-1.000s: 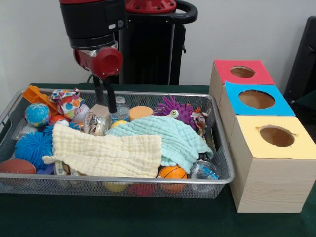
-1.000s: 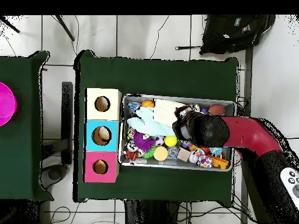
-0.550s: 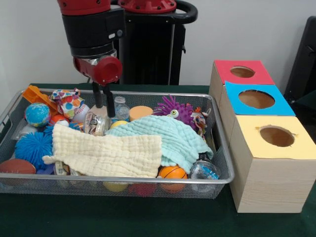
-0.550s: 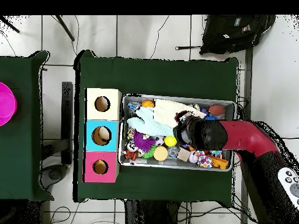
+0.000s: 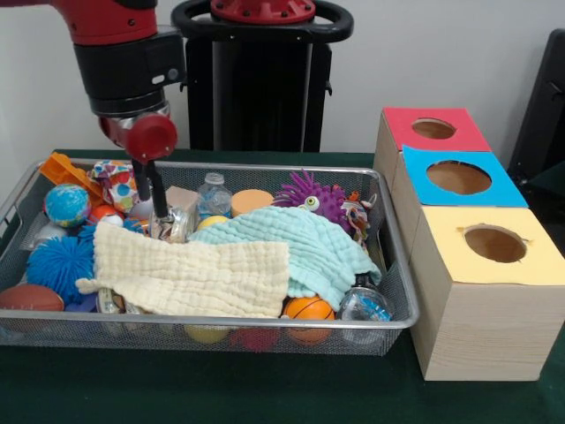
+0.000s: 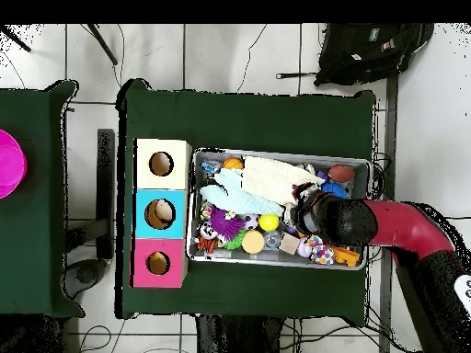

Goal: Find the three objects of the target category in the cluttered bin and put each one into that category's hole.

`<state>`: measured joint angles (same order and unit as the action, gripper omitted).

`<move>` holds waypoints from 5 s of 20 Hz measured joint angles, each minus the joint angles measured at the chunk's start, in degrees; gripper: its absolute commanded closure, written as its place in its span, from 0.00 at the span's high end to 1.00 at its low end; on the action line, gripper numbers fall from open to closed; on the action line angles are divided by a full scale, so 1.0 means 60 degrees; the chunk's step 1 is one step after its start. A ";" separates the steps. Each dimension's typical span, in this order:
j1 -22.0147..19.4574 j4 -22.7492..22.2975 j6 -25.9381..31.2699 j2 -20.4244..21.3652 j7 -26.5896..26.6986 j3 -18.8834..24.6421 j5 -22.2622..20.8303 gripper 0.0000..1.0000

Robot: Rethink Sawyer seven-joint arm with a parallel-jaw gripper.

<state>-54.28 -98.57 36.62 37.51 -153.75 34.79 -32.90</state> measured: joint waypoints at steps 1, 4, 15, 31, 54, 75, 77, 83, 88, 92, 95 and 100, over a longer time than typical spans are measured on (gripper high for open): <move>-0.0149 0.0001 0.0002 -0.0050 0.0002 0.0037 -0.0061 1.00; -0.0453 0.0000 0.0002 -0.0178 0.0049 0.0145 -0.0211 1.00; -0.0906 -0.0007 -0.0172 -0.0673 0.0115 0.0322 -0.0713 1.00; -0.1023 -0.0377 -0.0809 -0.0929 0.0115 0.0523 -0.1244 1.00; -0.1025 -0.0406 -0.1617 -0.2217 0.0115 0.0527 -0.1909 1.00; -0.0468 -0.0225 -0.2798 -0.2514 0.0117 0.0592 -0.1919 1.00; -0.0279 -0.0213 -0.2989 -0.2511 0.0117 0.0556 -0.1917 1.00; 0.0484 -0.0191 -0.3501 -0.2543 0.0117 0.0354 -0.1909 1.00; 0.0938 -0.0189 -0.3713 -0.2437 0.0117 0.0032 -0.1739 1.00; 0.1131 -0.0189 -0.3859 -0.2364 0.0117 -0.0222 -0.1469 1.00; 0.1235 -0.0189 -0.3920 -0.2332 0.0117 -0.0369 -0.1265 1.00; 0.1439 -0.0191 -0.3984 -0.2274 0.0117 -0.0642 -0.0816 1.00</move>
<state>-45.64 -99.72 12.71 23.87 -153.05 30.94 -37.80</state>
